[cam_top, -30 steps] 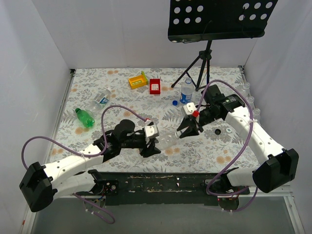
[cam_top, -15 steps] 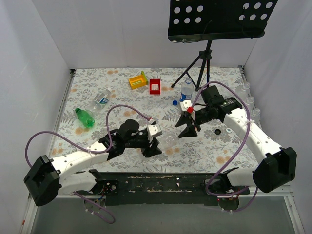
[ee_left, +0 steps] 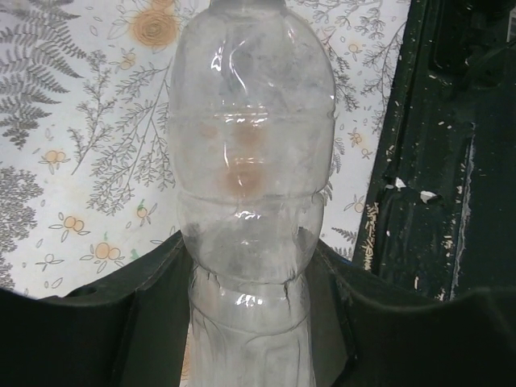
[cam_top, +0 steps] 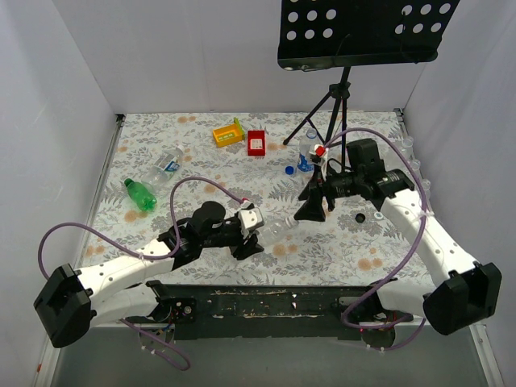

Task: Unscrew the bottle caps
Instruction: Unscrew the bottle cap from the plastic bottle.

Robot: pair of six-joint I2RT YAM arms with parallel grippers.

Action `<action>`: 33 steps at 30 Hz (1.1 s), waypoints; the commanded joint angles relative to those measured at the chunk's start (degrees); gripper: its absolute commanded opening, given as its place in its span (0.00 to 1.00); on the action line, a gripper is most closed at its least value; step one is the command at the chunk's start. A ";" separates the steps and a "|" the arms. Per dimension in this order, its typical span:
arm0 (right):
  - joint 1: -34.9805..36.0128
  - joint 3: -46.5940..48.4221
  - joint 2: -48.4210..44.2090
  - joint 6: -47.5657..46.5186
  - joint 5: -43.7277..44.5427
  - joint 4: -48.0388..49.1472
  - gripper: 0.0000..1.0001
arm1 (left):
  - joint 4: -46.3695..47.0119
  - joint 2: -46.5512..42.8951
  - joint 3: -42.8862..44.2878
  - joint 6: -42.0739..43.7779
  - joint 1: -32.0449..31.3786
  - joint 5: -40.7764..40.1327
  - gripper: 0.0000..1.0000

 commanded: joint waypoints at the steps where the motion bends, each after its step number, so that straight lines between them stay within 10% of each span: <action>1: 0.09 -6.31 -5.41 23.75 4.89 8.33 0.84 | 1.78 -1.83 0.24 2.71 -0.21 -4.34 0.15; 23: 0.00 -13.70 -3.04 34.31 0.58 17.29 0.66 | 4.42 1.51 2.53 2.63 -0.30 -3.99 0.14; 33: 0.00 -13.79 -3.39 33.97 -1.88 18.26 0.40 | 4.59 1.25 2.18 2.63 -0.30 -3.82 0.15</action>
